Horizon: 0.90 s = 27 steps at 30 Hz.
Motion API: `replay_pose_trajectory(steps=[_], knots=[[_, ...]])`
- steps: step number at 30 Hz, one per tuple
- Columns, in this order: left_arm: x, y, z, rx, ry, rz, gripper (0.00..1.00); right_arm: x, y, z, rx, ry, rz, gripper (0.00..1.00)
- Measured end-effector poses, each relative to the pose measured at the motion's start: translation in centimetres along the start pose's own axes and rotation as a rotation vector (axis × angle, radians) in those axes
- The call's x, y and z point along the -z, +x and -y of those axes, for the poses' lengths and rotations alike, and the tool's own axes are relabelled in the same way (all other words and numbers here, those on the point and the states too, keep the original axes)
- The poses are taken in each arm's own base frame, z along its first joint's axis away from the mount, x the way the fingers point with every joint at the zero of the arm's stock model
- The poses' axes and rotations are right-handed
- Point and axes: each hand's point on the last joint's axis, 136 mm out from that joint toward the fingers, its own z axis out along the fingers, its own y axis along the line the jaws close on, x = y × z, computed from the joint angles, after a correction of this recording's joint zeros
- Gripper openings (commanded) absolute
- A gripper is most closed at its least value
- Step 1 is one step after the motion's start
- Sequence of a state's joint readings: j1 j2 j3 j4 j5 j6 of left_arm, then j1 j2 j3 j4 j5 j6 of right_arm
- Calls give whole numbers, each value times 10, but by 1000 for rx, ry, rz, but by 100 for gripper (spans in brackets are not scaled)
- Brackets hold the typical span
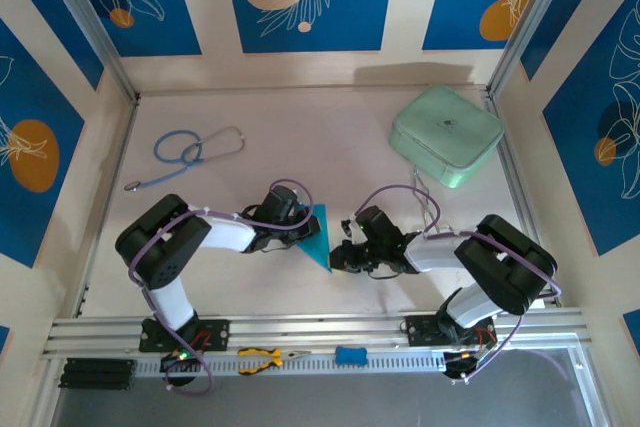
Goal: Fold a paper plane with a square sheet of paper (pick it up from the middle)
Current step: Fourth fold the wing at the center of the table.
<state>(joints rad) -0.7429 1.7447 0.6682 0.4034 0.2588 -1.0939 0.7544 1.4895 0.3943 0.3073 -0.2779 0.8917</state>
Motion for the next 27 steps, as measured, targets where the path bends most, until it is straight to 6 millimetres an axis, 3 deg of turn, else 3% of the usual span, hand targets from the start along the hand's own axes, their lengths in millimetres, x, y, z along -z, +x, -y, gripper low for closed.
replay_pose_trajectory(steps=[10, 20, 27], knots=[[0, 0, 0, 0, 1, 0, 8, 0, 3, 2, -10, 4, -15, 7], [0, 2, 0, 4, 9, 1, 8, 0, 5, 2, -24, 14, -36, 12], [0, 2, -1, 4, 10, 1, 7, 1, 8, 4, -32, 27, -46, 9]])
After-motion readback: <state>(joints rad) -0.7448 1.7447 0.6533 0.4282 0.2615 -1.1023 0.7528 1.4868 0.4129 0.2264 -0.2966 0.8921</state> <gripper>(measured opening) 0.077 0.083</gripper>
